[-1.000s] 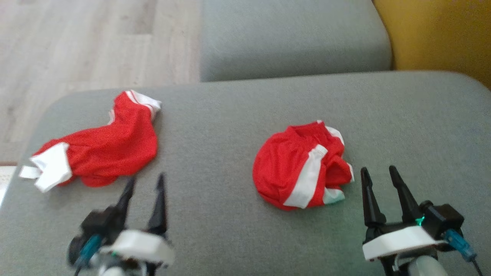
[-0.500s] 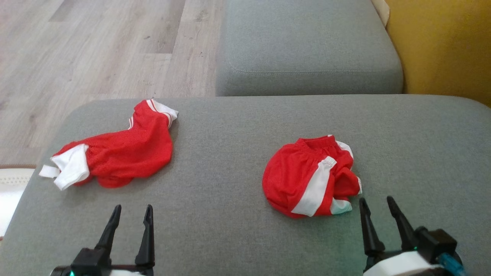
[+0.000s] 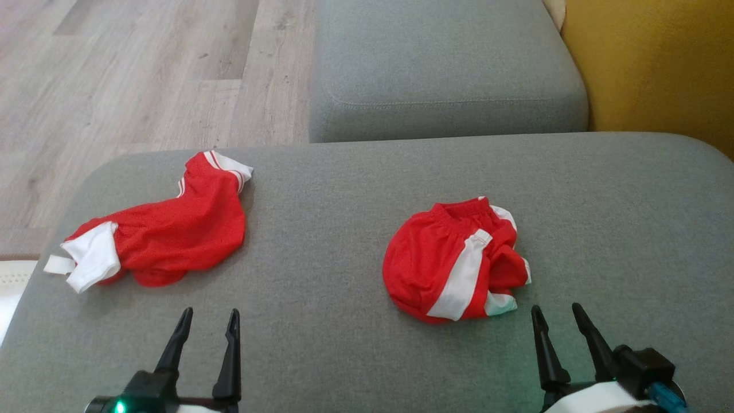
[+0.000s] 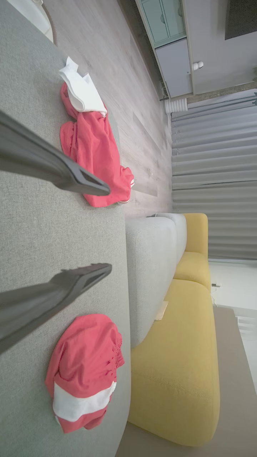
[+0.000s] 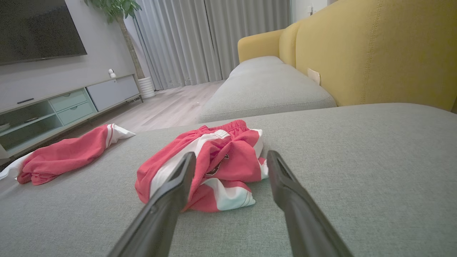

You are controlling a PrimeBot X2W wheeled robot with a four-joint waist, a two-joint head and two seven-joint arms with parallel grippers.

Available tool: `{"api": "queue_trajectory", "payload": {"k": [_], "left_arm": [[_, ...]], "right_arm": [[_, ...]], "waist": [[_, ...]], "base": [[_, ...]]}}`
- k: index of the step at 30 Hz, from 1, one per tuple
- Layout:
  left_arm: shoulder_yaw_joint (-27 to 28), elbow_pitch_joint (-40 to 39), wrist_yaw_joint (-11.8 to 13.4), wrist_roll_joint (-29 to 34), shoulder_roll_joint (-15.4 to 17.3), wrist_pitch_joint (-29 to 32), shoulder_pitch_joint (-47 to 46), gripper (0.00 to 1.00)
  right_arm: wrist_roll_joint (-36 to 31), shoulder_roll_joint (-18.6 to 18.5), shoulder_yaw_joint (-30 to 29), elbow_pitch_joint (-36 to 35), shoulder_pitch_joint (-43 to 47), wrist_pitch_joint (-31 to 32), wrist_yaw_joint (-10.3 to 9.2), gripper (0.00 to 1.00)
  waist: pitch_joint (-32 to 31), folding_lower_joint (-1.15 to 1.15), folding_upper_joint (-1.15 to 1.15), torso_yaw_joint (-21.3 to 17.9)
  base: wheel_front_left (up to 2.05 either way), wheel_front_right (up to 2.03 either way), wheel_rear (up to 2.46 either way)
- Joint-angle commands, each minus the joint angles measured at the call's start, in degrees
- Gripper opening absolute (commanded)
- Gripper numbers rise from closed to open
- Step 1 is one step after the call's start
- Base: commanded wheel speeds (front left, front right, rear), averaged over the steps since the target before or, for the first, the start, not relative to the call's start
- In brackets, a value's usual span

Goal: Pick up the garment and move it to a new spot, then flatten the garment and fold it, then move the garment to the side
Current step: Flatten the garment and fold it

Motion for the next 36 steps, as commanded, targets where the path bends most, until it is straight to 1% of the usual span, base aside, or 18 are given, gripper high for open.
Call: {"api": "queue_trajectory", "payload": {"k": [1, 10, 36], "left_arm": [[1.3, -1.6, -0.1, 0.0, -0.4, -0.7, -3.4, 1.0], [0.7, -0.8, -0.2, 0.6, -0.5, -0.7, -4.2, 1.0], [-0.4, -0.4, 0.3, 0.6, -0.5, -0.7, -4.5, 1.0]], "right_arm": [[-0.1, -0.2, 1.5, -1.6, -3.2, -0.4, -0.04, 1.0], [-0.3, -0.2, 1.7, -1.3, -3.6, -0.4, -0.04, 1.0], [0.0, -0.2, 1.5, -1.5, -3.8, -0.4, -0.04, 1.0]], "waist": [[0.1, 0.0, 0.0, -0.1], [0.2, 0.0, 0.0, -0.1], [0.6, 0.0, 0.0, -0.5]], "base": [[0.0, 0.0, 0.0], [0.0, 0.0, 0.0], [0.0, 0.0, 0.0]]}}
